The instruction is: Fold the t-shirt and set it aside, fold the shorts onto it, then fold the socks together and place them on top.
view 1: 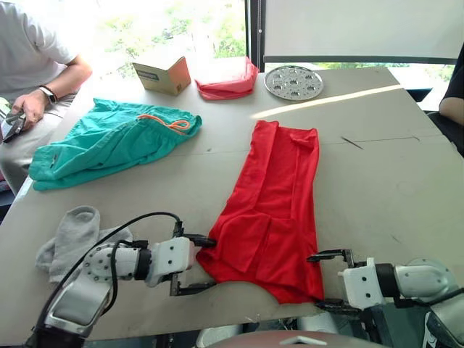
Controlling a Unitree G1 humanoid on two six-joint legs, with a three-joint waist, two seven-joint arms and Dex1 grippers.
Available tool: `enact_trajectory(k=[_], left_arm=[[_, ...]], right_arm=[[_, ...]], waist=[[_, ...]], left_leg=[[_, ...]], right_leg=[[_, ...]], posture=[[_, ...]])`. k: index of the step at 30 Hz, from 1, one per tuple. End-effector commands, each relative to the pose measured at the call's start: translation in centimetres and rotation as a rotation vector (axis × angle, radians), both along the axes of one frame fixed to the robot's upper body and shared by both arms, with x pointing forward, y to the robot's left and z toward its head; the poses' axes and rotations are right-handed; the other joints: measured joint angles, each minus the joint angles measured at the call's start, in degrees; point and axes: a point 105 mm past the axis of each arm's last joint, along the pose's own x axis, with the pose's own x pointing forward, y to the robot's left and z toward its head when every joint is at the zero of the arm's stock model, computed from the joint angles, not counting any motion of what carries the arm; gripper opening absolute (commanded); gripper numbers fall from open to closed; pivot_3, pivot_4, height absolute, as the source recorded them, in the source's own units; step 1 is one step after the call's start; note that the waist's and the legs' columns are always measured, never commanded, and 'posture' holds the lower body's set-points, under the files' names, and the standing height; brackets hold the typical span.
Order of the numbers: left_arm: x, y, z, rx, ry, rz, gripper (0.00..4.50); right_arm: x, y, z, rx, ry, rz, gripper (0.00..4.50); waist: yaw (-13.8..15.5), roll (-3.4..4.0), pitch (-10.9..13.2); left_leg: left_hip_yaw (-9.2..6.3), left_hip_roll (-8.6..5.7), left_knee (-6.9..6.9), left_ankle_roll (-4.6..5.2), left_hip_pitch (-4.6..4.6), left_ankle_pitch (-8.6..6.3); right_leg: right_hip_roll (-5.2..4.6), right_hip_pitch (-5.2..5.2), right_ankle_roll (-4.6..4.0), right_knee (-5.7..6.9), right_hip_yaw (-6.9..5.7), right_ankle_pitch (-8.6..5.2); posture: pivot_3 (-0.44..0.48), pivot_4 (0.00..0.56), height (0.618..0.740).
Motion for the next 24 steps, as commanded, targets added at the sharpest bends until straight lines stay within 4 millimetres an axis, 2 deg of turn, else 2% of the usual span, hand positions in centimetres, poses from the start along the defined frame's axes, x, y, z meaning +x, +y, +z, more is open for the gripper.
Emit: enact_trajectory(k=[1, 5, 6, 9, 10, 13, 15, 17, 20, 22, 24], left_arm=[[-0.4, 0.0, -2.1, 0.026, 0.071, 0.033, 3.79], [-0.9, -0.1, -2.3, 0.017, 0.094, 0.050, 2.20], [-1.0, 0.0, -2.3, 0.015, 0.099, 0.052, 1.68], [-1.9, -0.1, -1.7, -0.021, 0.149, 0.054, 0.30], [-2.3, -0.1, -1.4, -0.037, 0.175, 0.055, 0.10], [-4.3, -0.5, -0.2, -0.097, 0.279, 0.046, 0.10], [-6.5, -1.1, 1.2, -0.156, 0.390, 0.034, 0.10], [-7.7, -1.8, 2.4, -0.204, 0.466, 0.043, 0.10], [-8.3, -2.4, 3.8, -0.262, 0.542, 0.071, 0.10], [-8.0, -2.5, 5.1, -0.326, 0.584, 0.113, 0.10], [-7.1, -2.2, 6.4, -0.392, 0.610, 0.167, 0.10]], right_arm=[[0.9, 0.1, 0.2, 0.032, 0.037, -0.068, 2.27], [1.2, -0.1, 0.7, 0.030, 0.054, -0.065, 0.60], [1.2, -0.1, 1.1, 0.041, 0.068, -0.070, 0.08], [1.3, -0.1, 2.1, 0.078, 0.122, -0.082, 0.00], [1.4, -0.1, 2.6, 0.096, 0.142, -0.098, 0.00], [1.5, -0.5, 4.0, 0.128, 0.203, -0.136, 0.00], [1.2, -1.6, 4.9, 0.101, 0.252, -0.145, 0.00], [0.7, -2.6, 5.7, 0.072, 0.296, -0.161, 0.00], [0.1, -3.4, 6.5, 0.050, 0.349, -0.173, 0.00], [-0.2, -3.8, 7.4, 0.044, 0.378, -0.184, 0.00], [0.4, -3.7, 8.4, 0.072, 0.364, -0.204, 0.00]], waist=[[0.1, 0.06, 0.0], [0.0, 0.03, 0.0], [0.0, 0.02, -0.1], [-0.2, 0.16, 0.0], [-0.2, 0.18, 0.0], [-0.5, 0.19, 0.0], [-0.4, 0.19, 0.1], [-0.2, 0.19, 0.3], [0.8, 0.23, 0.4], [0.9, 0.20, 0.4], [0.8, 0.21, 0.4]], left_leg=[[-0.01, -0.02, 0.02, 0.03, 0.06, -0.02], [0.01, -0.04, 0.09, 0.09, 0.08, -0.05], [0.00, -0.04, 0.09, 0.09, 0.09, -0.05], [-0.03, -0.01, 0.06, 0.08, 0.09, -0.06], [-0.04, 0.00, 0.03, 0.08, 0.08, -0.06], [-0.06, 0.05, -0.01, 0.07, 0.05, -0.07], [-0.07, 0.08, -0.02, 0.10, 0.03, -0.10], [-0.07, 0.08, 0.02, 0.30, -0.02, -0.21], [-0.20, 0.05, 0.11, 0.51, -0.06, -0.33], [-0.23, 0.04, 0.13, 0.53, -0.04, -0.33], [-0.19, 0.04, 0.17, 0.53, -0.04, -0.33]], right_leg=[[-0.02, 0.13, 0.00, -0.01, -0.02, 0.00], [-0.03, 0.16, 0.01, -0.01, 0.00, 0.00], [-0.02, 0.16, 0.01, -0.01, -0.02, 0.00], [0.00, 0.13, 0.02, 0.00, -0.02, -0.01], [-0.01, 0.12, 0.02, -0.02, 0.01, -0.01], [0.03, 0.08, 0.01, -0.02, 0.06, -0.02], [0.04, 0.07, 0.01, -0.04, 0.12, -0.02], [0.01, 0.07, 0.01, -0.05, 0.10, -0.02], [-0.08, 0.15, 0.01, -0.07, -0.07, -0.02], [-0.06, 0.16, 0.02, -0.08, -0.12, -0.02], [-0.05, 0.21, 0.02, -0.07, -0.12, -0.02]], posture=[[0.000, 0.150, 0.740], [0.000, 0.150, 0.740], [0.000, 0.150, 0.740], [0.000, 0.150, 0.740], [0.000, 0.150, 0.740], [0.000, 0.150, 0.740], [0.000, 0.150, 0.740], [0.000, 0.150, 0.740], [0.000, 0.150, 0.740], [0.000, 0.150, 0.740], [0.000, 0.150, 0.740]])
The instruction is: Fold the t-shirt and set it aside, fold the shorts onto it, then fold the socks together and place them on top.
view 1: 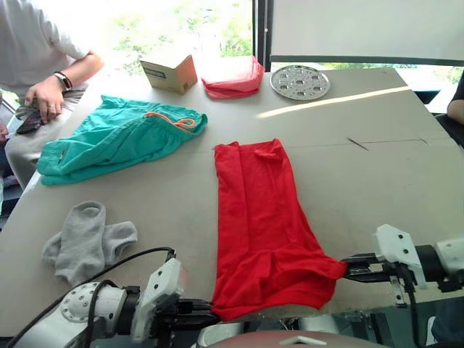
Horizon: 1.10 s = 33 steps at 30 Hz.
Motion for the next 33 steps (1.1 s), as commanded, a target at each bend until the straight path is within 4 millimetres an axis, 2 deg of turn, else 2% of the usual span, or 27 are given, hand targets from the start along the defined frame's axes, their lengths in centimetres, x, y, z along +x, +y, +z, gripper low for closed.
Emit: enact_trajectory(k=[1, 4, 7, 13, 14, 17, 20, 25, 31, 32, 33], left_arm=[[1.0, 0.1, 2.5, -0.080, 0.034, 0.068, 0.10], [3.3, 1.9, 3.2, -0.075, 0.034, 0.135, 0.10], [7.8, 4.1, 4.0, 0.013, -0.110, 0.206, 0.10], [14.4, 5.4, 7.9, 0.023, -0.309, 0.259, 0.10], [15.6, 5.4, 8.3, 0.028, -0.331, 0.271, 0.10], [20.5, 4.9, 8.8, 0.105, -0.427, 0.320, 0.10], [24.4, 5.1, 8.9, 0.131, -0.468, 0.394, 0.10], [27.7, 5.8, 8.6, 0.131, -0.457, 0.459, 0.10], [30.1, 5.3, 6.7, 0.178, -0.433, 0.533, 0.10], [30.1, 5.0, 6.5, 0.161, -0.418, 0.530, 0.42], [30.0, 4.9, 6.3, 0.142, -0.402, 0.529, 0.85]], right_arm=[[0.7, 0.5, 2.2, 0.038, -0.048, -0.010, 0.00], [3.4, 1.2, 3.2, 0.084, -0.121, -0.079, 0.00], [7.1, 2.4, 4.7, 0.111, -0.262, -0.079, 0.00], [12.3, 4.9, 7.8, 0.146, -0.420, -0.010, 0.00], [13.5, 5.4, 8.2, 0.142, -0.440, -0.014, 0.00], [19.3, 7.1, 9.1, 0.043, -0.506, -0.061, 0.00], [24.0, 7.9, 8.7, -0.078, -0.514, -0.158, 0.00], [27.5, 8.7, 8.4, -0.115, -0.484, -0.284, 0.00], [29.1, 7.9, 6.2, -0.158, -0.452, -0.441, 0.00], [29.2, 7.7, 6.0, -0.155, -0.460, -0.460, 0.76], [29.4, 7.5, 6.0, -0.150, -0.473, -0.476, 0.97]], waist=[[-0.1, -0.05, 0.0], [-0.8, -0.12, 0.0], [-1.1, -0.10, 0.1], [-1.2, -0.23, 0.2], [-1.3, -0.25, 0.2], [-1.5, -0.22, 0.2], [-2.3, -0.42, 0.0], [-3.7, -0.44, 0.0], [-5.0, -0.43, 0.0], [-5.3, -0.43, 0.0], [-5.6, -0.43, 0.0]], left_leg=[[0.02, 0.00, 0.00, -0.01, 0.01, 0.00], [0.02, -0.01, 0.00, -0.29, 0.01, 0.16], [0.03, -0.02, -0.01, -0.32, 0.02, 0.18], [0.06, -0.05, -0.01, -0.38, -0.10, 0.21], [0.08, -0.06, -0.01, -0.42, -0.19, 0.23], [0.17, -0.10, -0.03, -0.52, -0.21, 0.30], [0.19, -0.16, -0.05, -0.63, -0.23, 0.40], [0.03, -0.12, -0.02, -0.79, -0.34, 0.48], [-0.07, -0.18, 0.05, -0.93, -0.43, 0.56], [-0.06, -0.20, 0.05, -0.93, -0.43, 0.56], [-0.07, -0.22, 0.04, -0.93, -0.45, 0.56]], right_leg=[[0.01, 0.00, 0.00, 0.00, -0.06, 0.00], [0.03, -0.01, 0.00, 0.00, -0.19, 0.00], [0.07, -0.03, -0.01, 0.03, -0.22, 0.01], [0.27, -0.17, -0.02, -0.04, -0.14, 0.01], [0.31, -0.35, -0.02, 0.02, -0.09, 0.02], [0.08, -0.47, -0.02, 0.09, -0.02, 0.03], [0.40, -0.50, -0.09, 0.12, 0.06, 0.18], [0.44, -0.75, -0.09, 0.25, -0.11, 0.17], [-0.02, -1.10, -0.09, 0.93, -0.44, 0.18], [-0.05, -1.10, -0.09, 0.98, -0.47, 0.18], [-0.07, -1.10, -0.09, 1.00, -0.47, 0.18]], posture=[[0.000, 0.150, 0.740], [0.000, 0.150, 0.740], [0.000, 0.150, 0.740], [0.000, 0.150, 0.740], [0.000, 0.150, 0.740], [0.000, 0.150, 0.740], [0.000, 0.150, 0.740], [0.000, 0.150, 0.740], [0.000, 0.150, 0.740], [0.000, 0.150, 0.740], [0.000, 0.150, 0.740]])
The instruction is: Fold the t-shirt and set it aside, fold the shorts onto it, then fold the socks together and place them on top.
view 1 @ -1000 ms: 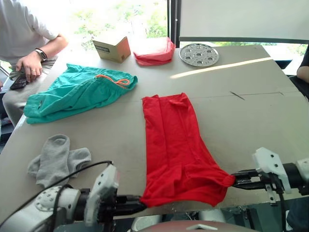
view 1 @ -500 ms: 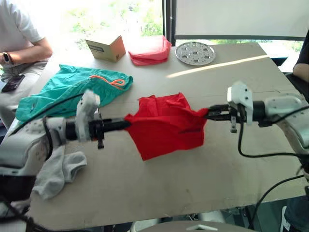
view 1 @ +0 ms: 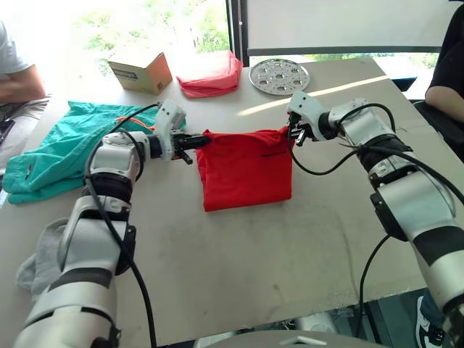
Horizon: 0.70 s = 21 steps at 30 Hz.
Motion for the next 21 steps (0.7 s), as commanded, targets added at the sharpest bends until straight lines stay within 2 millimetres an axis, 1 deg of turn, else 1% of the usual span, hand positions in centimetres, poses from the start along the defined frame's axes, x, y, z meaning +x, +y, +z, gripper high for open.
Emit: enact_trajectory(k=[1, 2, 4, 5, 7, 8, 9, 10, 12, 14, 15, 19, 21], left_arm=[[0.0, 0.6, 0.8, -0.044, -0.022, 0.018, 1.59], [-0.4, 1.0, 0.8, -0.059, -0.026, 0.024, 1.63], [-1.2, 1.5, 1.0, -0.088, -0.028, 0.020, 2.24], [-1.7, 1.5, 1.4, -0.128, -0.031, 0.023, 2.75], [-2.7, 1.4, 2.2, -0.191, -0.040, 0.032, 3.53], [-3.7, 1.0, 2.7, -0.226, -0.051, 0.022, 4.07], [-5.0, 0.6, 3.4, -0.268, -0.073, 0.017, 4.44], [-6.2, 0.3, 3.9, -0.298, -0.092, 0.024, 4.44], [-8.2, -0.2, 4.2, -0.319, -0.124, 0.056, 4.44], [-9.8, -0.8, 4.1, -0.324, -0.131, 0.075, 4.44], [-10.3, -1.1, 4.1, -0.325, -0.131, 0.081, 4.44], [-11.9, -1.5, 4.7, -0.370, -0.144, 0.146, 4.44], [-12.4, -1.8, 4.5, -0.368, -0.138, 0.159, 4.44]], right_arm=[[1.2, -0.7, 2.2, 0.058, -0.138, -0.069, 1.82], [1.4, -0.8, 3.2, 0.100, -0.182, -0.082, 1.83], [1.6, -0.9, 4.7, 0.177, -0.239, -0.097, 2.49], [1.7, -1.1, 5.4, 0.207, -0.273, -0.103, 2.98], [1.8, -1.5, 6.6, 0.242, -0.349, -0.129, 3.03], [1.7, -1.9, 6.7, 0.263, -0.336, -0.151, 3.03], [1.2, -1.9, 6.9, 0.332, -0.321, -0.147, 3.03], [0.5, -1.9, 7.1, 0.403, -0.309, -0.143, 3.03], [-0.7, -2.4, 7.2, 0.494, -0.325, -0.190, 3.03], [-1.9, -2.7, 6.3, 0.533, -0.304, -0.238, 3.03], [-2.4, -2.7, 6.1, 0.538, -0.299, -0.249, 3.03], [-5.0, -1.6, 5.1, 0.618, -0.269, -0.262, 3.03], [-5.8, -0.8, 4.7, 0.642, -0.251, -0.258, 3.03]], waist=[[-0.4, 0.00, 0.0], [-0.7, 0.00, 0.0], [-1.6, 0.02, 0.0], [-2.0, 0.02, 0.0], [-2.2, 0.02, 0.0], [-2.2, 0.03, 0.0], [-2.2, 0.03, 0.0], [-2.3, 0.00, -0.1], [-2.0, 0.01, -0.1], [-1.5, 0.05, -0.1], [-1.1, 0.07, -0.1], [0.1, 0.07, -0.1], [0.5, 0.06, -0.1]], left_leg=[[0.00, -0.03, 0.00, 0.00, -0.01, 0.00], [-0.01, -0.04, -0.01, 0.00, -0.01, 0.00], [-0.08, -0.11, -0.01, 0.00, -0.06, 0.00], [-0.19, -0.18, 0.01, 0.00, -0.06, 0.00], [-0.32, -0.23, 0.05, 0.00, -0.07, 0.00], [-0.40, -0.25, 0.03, 0.00, -0.11, 0.00], [-0.49, -0.24, 0.04, 0.00, -0.16, 0.00], [-0.59, -0.24, 0.06, -0.01, -0.18, 0.00], [-0.84, -0.24, 0.14, -0.03, -0.24, -0.01], [-1.02, -0.34, 0.15, -0.03, -0.41, -0.02], [-1.02, -0.36, 0.16, -0.03, -0.42, -0.02], [-1.02, -0.66, 0.34, 0.00, -0.50, -0.01], [-1.02, -0.76, 0.51, 0.01, -0.49, -0.02]], right_leg=[[-0.02, -0.01, 0.00, 0.01, 0.02, 0.00], [-0.02, -0.01, 0.00, 0.01, 0.02, 0.00], [-0.05, -0.14, 0.01, 0.04, 0.19, 0.01], [-0.05, -0.23, 0.02, 0.08, 0.42, 0.01], [-0.05, -0.36, 0.02, 0.16, 0.60, 0.01], [-0.05, -0.44, 0.02, 0.16, 0.59, 0.01], [-0.04, -0.51, 0.02, 0.19, 0.58, 0.01], [-0.02, -0.52, 0.02, 0.24, 0.59, 0.01], [0.03, -0.54, 0.02, 0.30, 0.56, 0.02], [0.01, -0.56, 0.02, 0.29, 0.52, 0.02], [0.00, -0.56, 0.02, 0.30, 0.53, 0.02], [-0.11, -0.49, 0.17, 0.08, 0.65, 0.13], [-0.12, -0.48, 0.20, 0.06, 0.71, 0.14]], posture=[[0.000, 0.150, 0.740], [0.000, 0.150, 0.740], [0.000, 0.150, 0.740], [0.000, 0.150, 0.740], [0.000, 0.150, 0.740], [0.000, 0.150, 0.740], [0.000, 0.150, 0.740], [0.000, 0.150, 0.740], [0.000, 0.150, 0.740], [0.000, 0.150, 0.740], [0.000, 0.150, 0.740], [0.000, 0.150, 0.740], [0.000, 0.150, 0.740]])
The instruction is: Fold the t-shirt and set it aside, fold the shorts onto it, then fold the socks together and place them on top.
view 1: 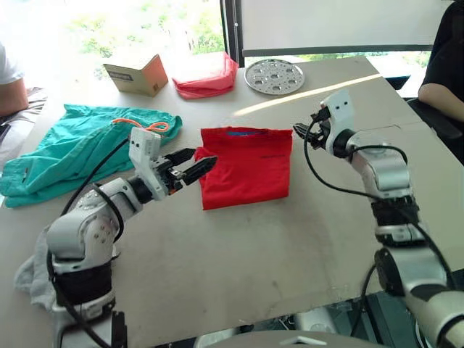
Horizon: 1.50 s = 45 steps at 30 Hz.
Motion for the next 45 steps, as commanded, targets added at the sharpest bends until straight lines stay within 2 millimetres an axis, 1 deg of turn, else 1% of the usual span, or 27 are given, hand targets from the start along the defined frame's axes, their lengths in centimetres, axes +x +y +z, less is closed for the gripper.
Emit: enact_trajectory(k=[1, 2, 3, 4, 5, 6, 8, 9, 13, 17, 19, 21, 22, 27, 33, 35, 38, 39, 41, 42, 45], left_arm=[[-1.4, -0.4, 0.9, 0.022, -0.036, 0.019, 4.44], [-1.6, -0.5, 0.6, 0.039, -0.029, 0.016, 4.44], [-1.7, -0.4, 0.4, 0.046, -0.023, 0.024, 4.44], [-1.8, -0.2, 0.2, 0.048, -0.019, 0.033, 4.44], [-1.8, -0.1, 0.2, 0.052, -0.019, 0.038, 4.44], [-1.9, 0.0, 0.1, 0.055, -0.018, 0.039, 4.44], [-2.2, 0.1, -0.4, 0.068, -0.005, 0.043, 4.44], [-2.5, 0.1, -0.7, 0.080, 0.001, 0.041, 4.44], [-3.2, 0.0, -1.5, 0.098, 0.016, 0.037, 4.44], [-3.7, 0.0, -2.7, 0.152, 0.026, 0.049, 4.44], [-3.8, 0.2, -2.9, 0.142, 0.030, 0.060, 4.47], [-4.2, 0.1, -3.3, 0.150, 0.041, 0.061, 4.47], [-4.4, 0.1, -3.6, 0.156, 0.046, 0.060, 4.47], [-5.0, 0.0, -4.7, 0.204, 0.070, 0.057, 4.47], [-5.5, -0.1, -5.5, 0.211, 0.089, 0.057, 4.49], [-5.4, -0.1, -5.5, 0.219, 0.080, 0.060, 4.49], [-4.9, -0.6, -5.9, 0.226, 0.085, 0.043, 4.49], [-4.8, -0.8, -6.0, 0.222, 0.091, 0.033, 4.49], [-4.4, -1.3, -6.3, 0.207, 0.099, 0.029, 4.49], [-3.8, -1.5, -6.6, 0.200, 0.107, 0.050, 4.49], [-2.1, -1.8, -6.8, 0.138, 0.134, 0.122, 4.49]], right_arm=[[-1.7, 1.4, 1.8, 0.062, -0.052, 0.022, 3.03], [-2.0, 1.7, 1.5, 0.065, -0.041, 0.030, 3.03], [-2.5, 2.3, 1.1, 0.049, -0.032, 0.052, 3.03], [-2.7, 2.7, 0.8, 0.036, -0.029, 0.069, 3.03], [-2.8, 2.9, 0.7, 0.046, -0.020, 0.070, 3.03], [-2.8, 3.0, 0.7, 0.065, -0.010, 0.066, 3.03], [-2.8, 3.2, 0.4, 0.074, 0.001, 0.057, 3.03], [-2.8, 3.3, 0.2, 0.069, 0.000, 0.051, 3.03], [-2.9, 3.7, -0.3, 0.077, 0.011, 0.037, 3.03], [-3.8, 4.3, -0.8, 0.133, 0.038, 0.070, 3.03], [-4.2, 4.4, -1.1, 0.127, 0.041, 0.078, 3.58], [-4.3, 4.5, -1.5, 0.108, 0.042, 0.077, 4.37], [-4.4, 4.4, -1.6, 0.105, 0.042, 0.076, 4.44], [-5.2, 4.7, -2.4, 0.082, 0.063, 0.129, 4.44], [-6.2, 4.7, -3.4, 0.113, 0.142, 0.186, 4.48], [-6.9, 4.6, -3.7, 0.065, 0.147, 0.233, 4.48], [-8.3, 3.9, -4.9, -0.043, 0.176, 0.318, 4.48], [-8.4, 3.6, -5.3, -0.067, 0.187, 0.320, 4.48], [-7.5, 2.4, -5.7, -0.066, 0.210, 0.245, 4.48], [-6.9, 1.9, -5.8, -0.052, 0.228, 0.198, 4.48], [-5.8, 1.4, -5.9, -0.053, 0.242, 0.120, 4.48]], waist=[[-0.3, 0.07, 0.0], [-0.6, 0.18, 0.0], [-0.7, 0.29, 0.0], [-0.6, 0.37, 0.1], [-0.5, 0.37, 0.1], [0.0, 0.39, 0.1], [1.1, 0.39, 0.1], [1.2, 0.38, 0.1], [1.2, 0.34, 0.0], [1.2, 0.32, 0.0], [1.2, 0.30, 0.0], [1.0, 0.31, 0.0], [1.0, 0.31, 0.0], [1.0, 0.30, 0.0], [1.2, 0.29, 0.0], [1.5, 0.30, 0.0], [2.4, 0.29, 0.0], [2.6, 0.28, 0.0], [2.6, 0.27, 0.0], [2.5, 0.27, 0.0], [2.6, 0.21, -0.1]], left_leg=[[-0.51, -0.29, -0.05, 0.02, -0.01, 0.01], [-2.03, -0.92, 0.05, 0.03, 0.09, 0.02], [-3.07, -1.24, 0.15, 0.02, 0.13, 0.03], [-4.60, -2.03, 0.17, -0.07, 0.27, 0.08], [-6.68, -3.13, 0.18, -0.30, 0.40, 0.23], [-7.55, -3.66, 0.23, -0.44, 0.46, 0.32], [-7.14, -3.60, 0.25, -0.46, 0.52, 0.32], [-6.84, -3.53, 0.18, -0.46, 0.52, 0.32], [-6.30, -3.52, 0.10, -0.45, 0.66, 0.32], [-5.65, -3.14, -0.24, -0.45, 0.86, 0.31], [-5.45, -3.05, -0.44, -0.45, 0.96, 0.31], [-5.34, -2.97, -0.57, -0.45, 0.99, 0.31], [-5.24, -2.93, -0.62, -0.45, 1.02, 0.31], [-5.11, -2.86, -0.66, -0.45, 1.03, 0.30], [-5.02, -2.83, -0.70, -0.39, 1.05, 0.27], [-5.01, -2.83, -0.71, -0.38, 1.05, 0.26], [-4.98, -2.82, -0.70, -0.37, 1.05, 0.25], [-4.96, -2.82, -0.70, -0.36, 1.05, 0.24], [-4.87, -2.82, -0.69, -0.32, 1.05, 0.22], [-4.84, -2.81, -0.69, -0.32, 1.05, 0.22], [-4.69, -2.79, -0.70, -0.32, 1.13, 0.21]], right_leg=[[-0.18, 0.28, 0.01, 0.11, -0.23, 0.00], [-0.60, 0.74, 0.03, 0.10, -1.14, -0.03], [-0.79, 1.02, 0.02, 0.17, -1.75, -0.03], [-0.81, 1.14, -0.01, 0.36, -2.15, -0.06], [-1.02, 1.31, 0.08, 0.49, -2.71, -0.33], [-1.36, 1.42, 0.20, 0.48, -2.84, -0.67], [-1.35, 1.22, 0.18, 0.63, -2.25, -0.70], [-1.45, 1.21, 0.18, 0.61, -1.89, -0.70], [-1.39, 1.13, 0.20, 0.54, -1.32, -0.69], [-1.19, 1.08, 0.21, 0.07, -0.88, -0.68], [-1.13, 1.00, 0.21, 0.06, -0.70, -0.68], [-1.06, 0.92, 0.21, 0.05, -0.60, -0.68], [-1.00, 0.89, 0.21, 0.05, -0.49, -0.68], [-0.89, 0.84, 0.20, 0.04, -0.32, -0.68], [-0.85, 0.82, 0.20, 0.00, -0.22, -0.68], [-0.85, 0.81, 0.20, 0.00, -0.22, -0.68], [-0.82, 0.79, 0.20, -0.01, -0.20, -0.68], [-0.82, 0.80, 0.20, -0.02, -0.20, -0.68], [-0.83, 0.80, 0.21, -0.03, -0.13, -0.67], [-0.82, 0.80, 0.21, -0.01, -0.10, -0.67], [-0.81, 0.80, 0.22, 0.01, -0.06, -0.66]], posture=[[0.000, 0.150, 0.740], [0.000, 0.150, 0.740], [0.000, 0.150, 0.740], [0.000, 0.150, 0.740], [0.000, 0.150, 0.740], [0.000, 0.150, 0.740], [0.000, 0.150, 0.740], [0.000, 0.150, 0.740], [0.000, 0.150, 0.740], [0.000, 0.150, 0.740], [0.000, 0.150, 0.740], [0.000, 0.150, 0.740], [0.000, 0.150, 0.740], [0.000, 0.150, 0.740], [0.000, 0.150, 0.740], [0.000, 0.150, 0.740], [0.000, 0.150, 0.740], [0.000, 0.150, 0.740], [0.000, 0.150, 0.740], [0.000, 0.150, 0.740], [0.000, 0.150, 0.740]])
